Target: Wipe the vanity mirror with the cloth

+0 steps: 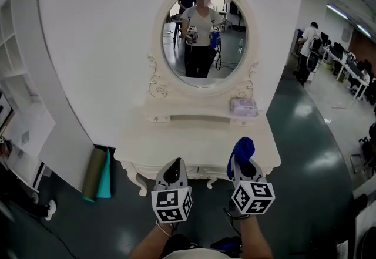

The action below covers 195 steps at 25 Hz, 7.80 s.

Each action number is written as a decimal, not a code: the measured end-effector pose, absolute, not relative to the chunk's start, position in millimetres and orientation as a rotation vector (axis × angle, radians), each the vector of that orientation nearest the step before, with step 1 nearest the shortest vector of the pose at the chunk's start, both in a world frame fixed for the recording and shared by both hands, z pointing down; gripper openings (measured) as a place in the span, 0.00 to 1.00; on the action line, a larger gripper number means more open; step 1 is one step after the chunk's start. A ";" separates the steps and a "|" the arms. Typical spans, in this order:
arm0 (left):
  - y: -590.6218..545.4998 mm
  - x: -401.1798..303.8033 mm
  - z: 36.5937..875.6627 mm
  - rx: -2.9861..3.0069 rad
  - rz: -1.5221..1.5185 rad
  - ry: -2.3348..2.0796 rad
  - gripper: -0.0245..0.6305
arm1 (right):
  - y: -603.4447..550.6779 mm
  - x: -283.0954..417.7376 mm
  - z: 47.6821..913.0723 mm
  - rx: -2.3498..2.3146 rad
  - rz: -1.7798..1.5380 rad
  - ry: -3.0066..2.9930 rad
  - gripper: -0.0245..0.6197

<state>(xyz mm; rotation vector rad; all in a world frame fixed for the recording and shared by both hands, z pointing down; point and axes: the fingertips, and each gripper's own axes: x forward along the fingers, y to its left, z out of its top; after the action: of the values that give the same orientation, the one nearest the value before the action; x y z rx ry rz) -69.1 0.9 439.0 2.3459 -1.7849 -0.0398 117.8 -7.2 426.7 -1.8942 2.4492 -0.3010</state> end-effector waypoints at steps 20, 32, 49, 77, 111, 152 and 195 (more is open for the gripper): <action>-190.0 -76.7 416.3 2.373 -0.109 -1.814 0.04 | -185.3 109.2 405.3 -1.899 -0.226 2.489 0.13; -326.4 -89.2 397.5 2.400 -0.093 -1.854 0.04 | -309.1 90.1 390.1 -1.899 -0.126 2.538 0.13; -378.1 -86.0 377.8 2.341 -0.060 -2.006 0.04 | -383.3 78.0 359.2 -1.708 0.053 2.749 0.13; -473.6 -166.6 133.1 2.505 -0.168 -2.209 0.04 | -502.9 -58.5 90.7 -2.074 1.829 2.644 0.14; -468.5 -228.4 280.1 2.269 0.030 -2.198 0.05 | -517.0 -123.4 229.6 -1.925 1.900 2.968 0.14; -488.9 -120.8 231.3 2.549 -0.064 -2.000 0.04 | -502.2 -3.6 171.6 -1.943 1.892 3.037 0.14; -494.6 -71.3 366.5 2.434 0.222 -1.854 0.04 | -510.8 5.8 373.7 -1.750 1.695 3.528 0.14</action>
<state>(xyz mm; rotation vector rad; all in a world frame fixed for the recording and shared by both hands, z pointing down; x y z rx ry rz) -71.3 -494.6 366.5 2.4338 -1.8540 0.2223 5.8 -510.8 373.7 -1.7501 3.5285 1.6954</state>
